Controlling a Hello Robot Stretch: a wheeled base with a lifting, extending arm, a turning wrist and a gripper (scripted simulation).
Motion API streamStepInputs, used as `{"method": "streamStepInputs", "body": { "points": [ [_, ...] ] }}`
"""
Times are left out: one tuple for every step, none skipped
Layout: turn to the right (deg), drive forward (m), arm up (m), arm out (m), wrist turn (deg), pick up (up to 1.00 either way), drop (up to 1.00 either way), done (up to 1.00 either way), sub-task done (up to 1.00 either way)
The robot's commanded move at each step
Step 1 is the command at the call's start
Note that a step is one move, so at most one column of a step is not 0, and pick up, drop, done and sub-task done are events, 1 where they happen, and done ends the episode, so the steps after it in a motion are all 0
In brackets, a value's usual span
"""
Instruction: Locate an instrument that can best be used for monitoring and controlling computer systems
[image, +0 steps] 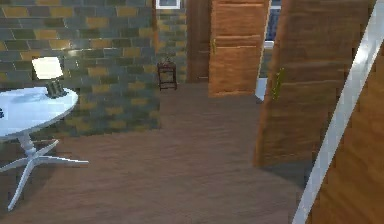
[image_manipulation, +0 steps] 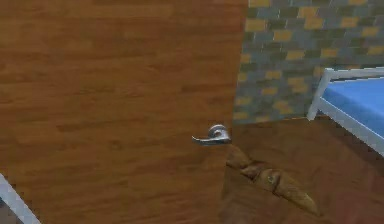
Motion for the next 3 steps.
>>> {"method": "streamStepInputs", "body": {
  "points": [
    [0.0,0.8,0.0,0.0,0.0,0.0,0.0,0.0,0.0],
    [0.0,1.0,0.0,0.0,0.0,0.0,0.0,0.0,0.0],
    [-36.0,0.0,0.0,0.0,0.0,0.0,0.0,0.0,0.0]
  ]
}}
